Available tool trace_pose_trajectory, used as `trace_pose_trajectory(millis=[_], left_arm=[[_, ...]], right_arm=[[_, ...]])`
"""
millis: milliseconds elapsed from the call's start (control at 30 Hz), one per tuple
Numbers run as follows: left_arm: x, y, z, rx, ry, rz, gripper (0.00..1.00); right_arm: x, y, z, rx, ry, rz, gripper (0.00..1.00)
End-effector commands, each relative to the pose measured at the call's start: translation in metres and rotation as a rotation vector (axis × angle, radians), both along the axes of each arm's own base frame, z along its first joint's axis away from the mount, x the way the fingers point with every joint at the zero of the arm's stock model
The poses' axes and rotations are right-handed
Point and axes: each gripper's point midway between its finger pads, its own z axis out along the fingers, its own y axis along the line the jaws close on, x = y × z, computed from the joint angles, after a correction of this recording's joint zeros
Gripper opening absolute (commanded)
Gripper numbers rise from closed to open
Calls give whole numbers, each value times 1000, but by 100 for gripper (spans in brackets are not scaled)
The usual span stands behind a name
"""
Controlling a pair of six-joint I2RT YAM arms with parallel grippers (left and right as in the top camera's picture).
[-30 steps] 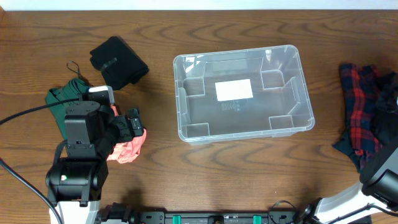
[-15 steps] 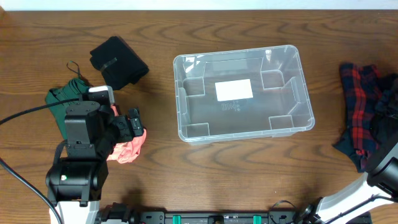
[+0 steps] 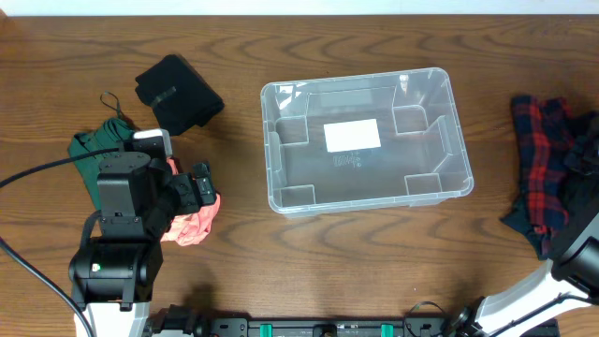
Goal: Pack container
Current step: 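Reach the right gripper to the dark garment beside the plaid shirt and grasp it, then carry the dark garment into the clear bin and release it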
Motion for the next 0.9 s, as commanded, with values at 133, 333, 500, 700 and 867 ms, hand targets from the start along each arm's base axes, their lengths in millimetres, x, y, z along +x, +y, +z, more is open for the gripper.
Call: trace_pose_trajectory(millis=[133,333,500,700,867], left_arm=[[1,-2,9,-8,-19,-1,98],[1,-2,9,-8,-19,-1,98],[1,-2,9,-8,-19,-1,98],[1,-2,9,-8,-18,0,98],[1,-2,9,-8,-18,0,98]], right_arm=[[50,61,126,-114,-230,279,1],[55,111,199,-215,-352,449,1],[60,163,251,-293,-454,642,1],[65,272,280,-236,-567,1063,1],[59,356,264,-134,-540,1314,1]])
